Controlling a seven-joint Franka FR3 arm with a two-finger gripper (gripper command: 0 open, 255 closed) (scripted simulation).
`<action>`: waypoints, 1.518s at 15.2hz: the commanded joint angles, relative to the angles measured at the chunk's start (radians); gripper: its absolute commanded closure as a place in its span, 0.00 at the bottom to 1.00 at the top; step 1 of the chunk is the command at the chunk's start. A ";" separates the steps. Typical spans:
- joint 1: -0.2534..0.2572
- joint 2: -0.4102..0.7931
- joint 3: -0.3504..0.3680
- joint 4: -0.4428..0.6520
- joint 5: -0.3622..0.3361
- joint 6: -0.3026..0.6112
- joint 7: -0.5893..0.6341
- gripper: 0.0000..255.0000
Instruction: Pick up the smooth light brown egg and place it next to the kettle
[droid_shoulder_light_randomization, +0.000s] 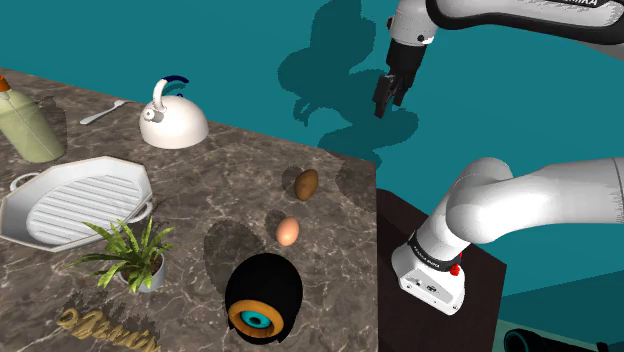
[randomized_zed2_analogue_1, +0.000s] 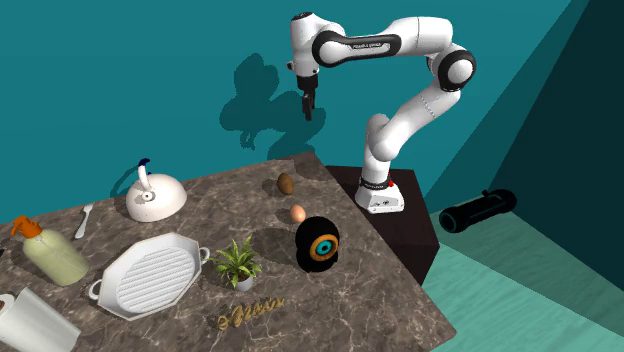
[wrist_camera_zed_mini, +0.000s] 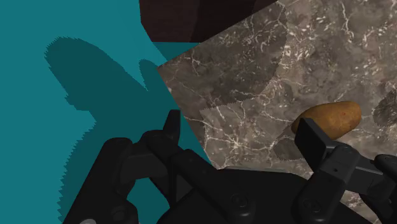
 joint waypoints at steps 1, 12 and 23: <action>0.000 0.000 0.000 0.000 0.000 0.000 0.000 0.00; 0.078 -0.005 0.189 -0.211 0.234 0.215 0.298 0.00; 0.168 0.215 0.413 -0.255 0.462 0.538 0.570 0.00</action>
